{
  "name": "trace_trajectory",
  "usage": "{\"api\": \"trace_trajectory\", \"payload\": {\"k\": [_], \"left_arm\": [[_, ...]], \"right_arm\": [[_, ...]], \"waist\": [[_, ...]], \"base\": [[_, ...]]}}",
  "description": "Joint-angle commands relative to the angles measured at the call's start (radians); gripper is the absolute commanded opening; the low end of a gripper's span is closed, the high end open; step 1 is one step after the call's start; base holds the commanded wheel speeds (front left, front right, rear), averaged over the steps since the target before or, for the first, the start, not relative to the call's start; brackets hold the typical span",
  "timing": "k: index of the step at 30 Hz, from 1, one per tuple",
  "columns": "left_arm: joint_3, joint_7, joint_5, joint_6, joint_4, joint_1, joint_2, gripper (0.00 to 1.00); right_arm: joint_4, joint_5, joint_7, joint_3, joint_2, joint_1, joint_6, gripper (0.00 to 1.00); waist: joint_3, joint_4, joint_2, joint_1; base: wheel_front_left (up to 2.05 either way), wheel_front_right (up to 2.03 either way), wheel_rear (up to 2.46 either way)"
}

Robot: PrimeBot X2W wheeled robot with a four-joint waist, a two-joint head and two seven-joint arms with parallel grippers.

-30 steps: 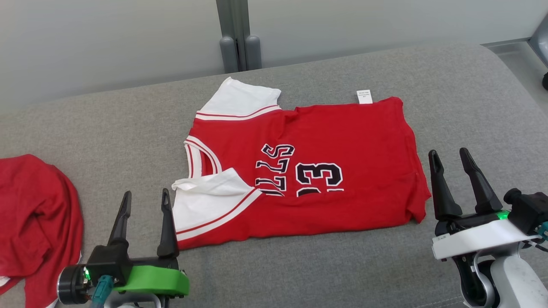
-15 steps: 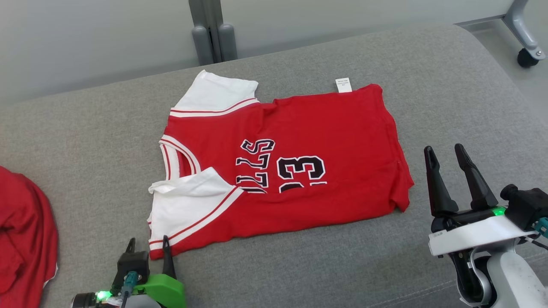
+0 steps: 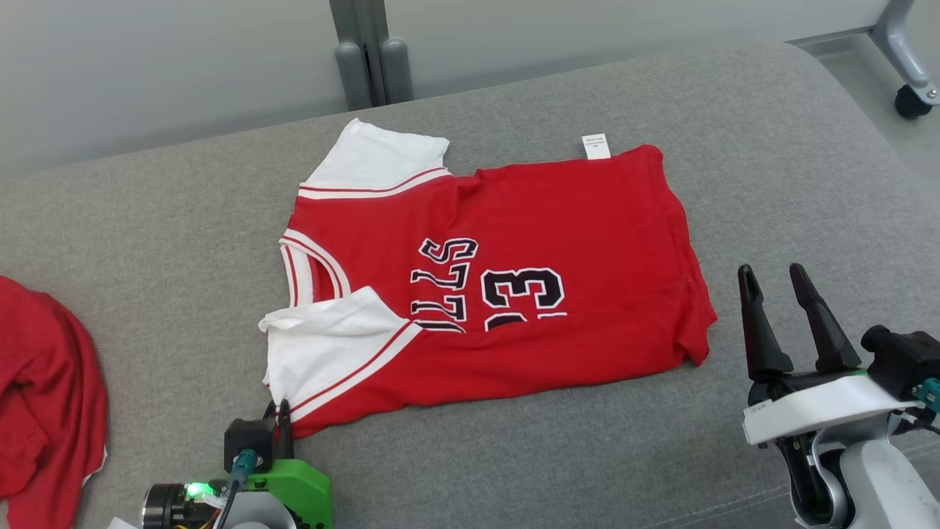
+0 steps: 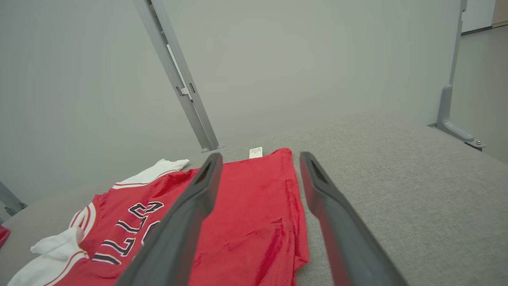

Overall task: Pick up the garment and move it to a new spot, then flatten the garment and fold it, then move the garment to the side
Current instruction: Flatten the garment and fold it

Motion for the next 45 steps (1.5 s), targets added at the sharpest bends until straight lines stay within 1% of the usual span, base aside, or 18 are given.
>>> {"api": "trace_trajectory", "payload": {"k": [1,5,7,9,12,15,21,26,31,32,33,34,41,45], "left_arm": [[-0.006,0.002,-0.005,-0.008,0.002,0.000,0.005,0.00],[-0.017,-0.004,-0.009,-0.004,-0.069,-0.005,0.001,0.00],[-0.021,-0.004,0.000,0.008,-0.125,0.010,0.000,0.00],[-0.032,-0.004,0.008,0.006,-0.170,0.026,-0.001,0.00],[-0.048,-0.004,0.013,-0.002,-0.231,0.039,-0.002,0.00],[-0.056,-0.004,0.010,-0.002,-0.273,0.056,-0.002,0.00],[-0.073,-0.005,0.003,-0.001,-0.313,0.065,-0.004,0.00],[-0.071,-0.005,0.001,0.009,-0.327,0.069,-0.004,0.00],[-0.061,-0.005,0.005,0.019,-0.322,0.074,-0.003,0.00],[-0.061,-0.005,0.006,0.020,-0.319,0.075,-0.002,0.00],[-0.060,-0.005,0.008,0.020,-0.314,0.078,0.000,0.00],[-0.059,-0.005,0.007,0.019,-0.308,0.080,0.001,0.00],[-0.069,-0.005,-0.002,-0.001,-0.220,0.104,0.012,0.00],[-0.065,-0.005,-0.014,-0.002,-0.197,0.134,0.011,0.00]], "right_arm": [[0.028,-0.011,-0.003,-0.012,0.002,0.000,0.000,1.00],[0.149,-0.008,0.007,-0.027,0.019,-0.023,0.000,1.00],[0.223,-0.050,0.016,-0.015,0.002,-0.045,0.000,1.00],[0.293,-0.063,0.027,-0.007,0.015,-0.061,0.000,1.00],[0.387,-0.083,0.039,-0.005,0.017,-0.097,0.000,1.00],[0.487,-0.080,0.049,-0.018,0.031,-0.133,0.000,1.00],[0.646,-0.045,0.058,-0.060,0.045,-0.197,0.000,1.00],[0.734,-0.035,0.047,-0.071,0.048,-0.235,0.000,1.00],[0.767,-0.015,0.038,-0.025,0.056,-0.258,0.000,1.00],[0.770,-0.007,0.041,-0.012,0.057,-0.260,0.000,0.89],[0.773,-0.004,0.040,0.003,0.052,-0.261,0.000,0.25],[0.773,-0.003,0.037,0.013,0.044,-0.261,0.000,0.00],[0.778,-0.024,0.020,0.081,-0.033,-0.251,-0.001,0.00],[0.769,-0.021,0.027,0.103,-0.075,-0.241,-0.001,0.00]], "waist": [[-0.004,0.015,-0.0001,0.0000],[-0.005,0.043,-0.0001,0.0000],[-0.003,0.059,-0.0001,0.0000],[0.000,0.075,-0.0001,0.0000],[0.004,0.095,-0.0001,0.0000],[0.010,0.114,-0.0001,0.0000],[0.016,0.136,-0.0001,0.0000],[0.019,0.141,-0.0001,0.0000],[0.019,0.140,-0.0001,0.0000],[0.017,0.139,-0.0001,0.0000],[0.016,0.138,-0.0001,0.0000],[0.014,0.137,-0.0001,0.0000],[-0.038,0.131,-0.0001,0.0000],[-0.077,0.128,-0.0001,0.0000]], "base": [[0.00,0.00,0.00],[0.00,0.00,0.00],[0.00,0.00,0.00],[0.00,0.00,0.00],[0.00,0.00,0.00],[0.00,0.00,0.00],[0.00,0.00,0.00],[0.00,0.00,0.00],[0.00,0.00,0.00],[0.00,0.00,0.00],[0.00,0.00,0.00],[0.00,0.00,0.00],[0.00,0.00,0.00],[0.00,0.00,0.00]]}}
